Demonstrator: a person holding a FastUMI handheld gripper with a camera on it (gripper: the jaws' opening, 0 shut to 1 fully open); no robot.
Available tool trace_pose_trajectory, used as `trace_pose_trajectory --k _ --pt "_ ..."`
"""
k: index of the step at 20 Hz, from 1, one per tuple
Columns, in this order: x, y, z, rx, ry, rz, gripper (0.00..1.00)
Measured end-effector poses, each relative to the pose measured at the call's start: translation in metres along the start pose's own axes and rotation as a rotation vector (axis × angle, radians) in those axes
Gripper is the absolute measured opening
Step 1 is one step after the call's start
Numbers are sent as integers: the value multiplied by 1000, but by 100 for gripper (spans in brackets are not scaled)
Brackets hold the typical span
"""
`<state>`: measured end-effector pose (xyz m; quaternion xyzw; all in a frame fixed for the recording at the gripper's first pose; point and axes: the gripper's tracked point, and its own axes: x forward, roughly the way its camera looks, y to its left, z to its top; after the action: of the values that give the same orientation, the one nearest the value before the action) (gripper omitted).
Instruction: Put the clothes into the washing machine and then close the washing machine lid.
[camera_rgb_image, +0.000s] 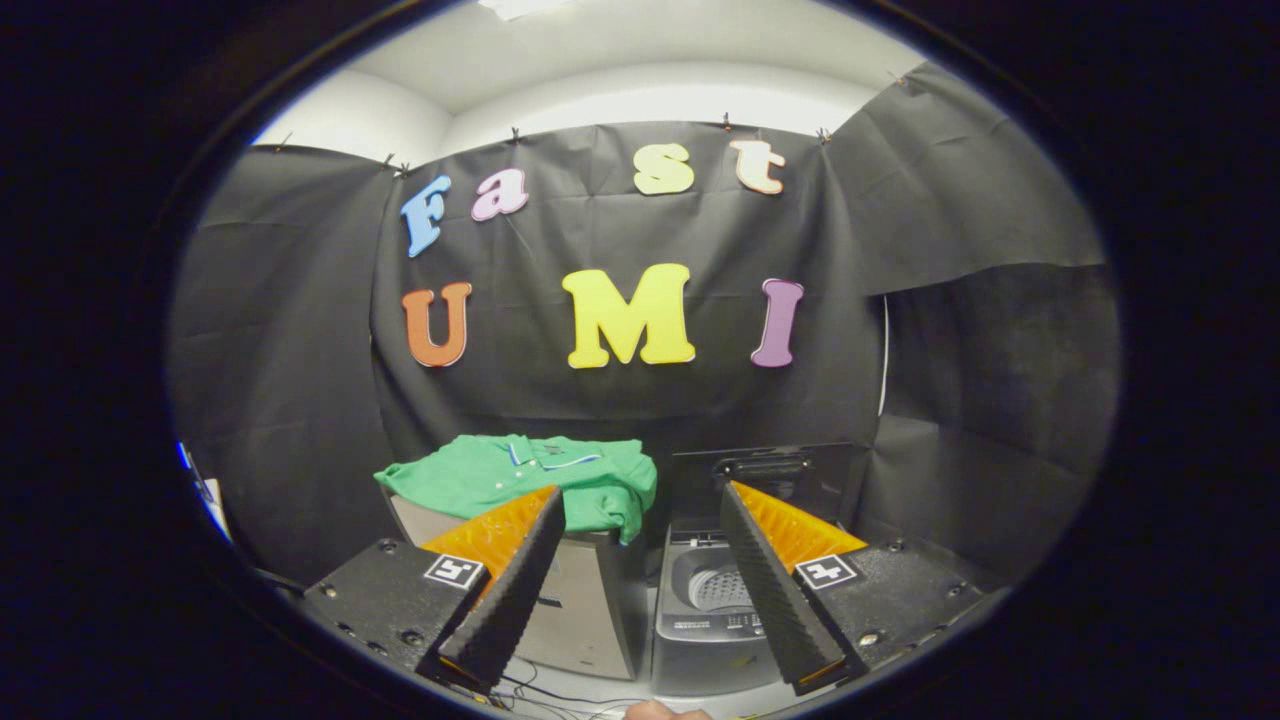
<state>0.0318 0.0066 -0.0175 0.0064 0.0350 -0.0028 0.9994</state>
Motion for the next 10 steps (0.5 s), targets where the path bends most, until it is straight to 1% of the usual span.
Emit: trace_pose_trajectory --k 4,10 --pt "28 39 4 46 52 35 98" --pt "74 105 14 24 126 54 98"
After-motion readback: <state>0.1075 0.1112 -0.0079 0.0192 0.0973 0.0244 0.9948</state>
